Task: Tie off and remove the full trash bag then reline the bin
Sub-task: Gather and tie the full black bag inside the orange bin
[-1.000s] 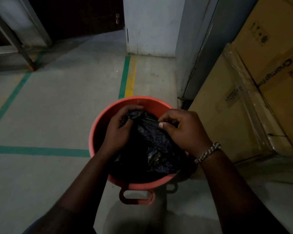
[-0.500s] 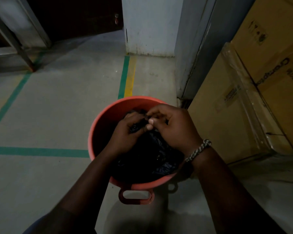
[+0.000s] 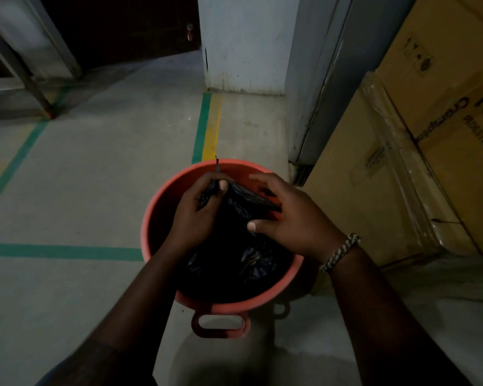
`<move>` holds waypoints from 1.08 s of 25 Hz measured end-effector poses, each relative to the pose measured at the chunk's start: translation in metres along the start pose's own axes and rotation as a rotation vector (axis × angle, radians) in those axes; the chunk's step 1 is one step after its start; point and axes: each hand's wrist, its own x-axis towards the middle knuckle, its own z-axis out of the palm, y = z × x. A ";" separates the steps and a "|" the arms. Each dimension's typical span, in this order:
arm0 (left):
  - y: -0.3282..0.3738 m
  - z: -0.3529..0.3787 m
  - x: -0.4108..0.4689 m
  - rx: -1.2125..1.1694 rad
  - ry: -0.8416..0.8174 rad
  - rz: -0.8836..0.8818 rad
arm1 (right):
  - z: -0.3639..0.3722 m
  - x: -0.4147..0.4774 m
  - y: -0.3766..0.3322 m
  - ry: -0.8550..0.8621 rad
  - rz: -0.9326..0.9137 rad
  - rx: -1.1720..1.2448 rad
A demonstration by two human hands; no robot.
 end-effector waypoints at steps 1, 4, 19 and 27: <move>0.000 0.000 0.000 -0.002 0.005 -0.002 | 0.002 0.001 0.001 0.005 -0.006 -0.010; -0.002 -0.002 0.000 -0.008 0.019 -0.005 | -0.001 0.000 0.002 0.216 -0.038 -0.019; 0.005 0.003 -0.012 -0.121 -0.208 0.004 | 0.011 0.025 -0.041 0.166 -0.123 0.185; 0.004 -0.001 -0.012 -0.140 0.002 -0.113 | 0.045 -0.006 -0.015 -0.012 0.103 0.097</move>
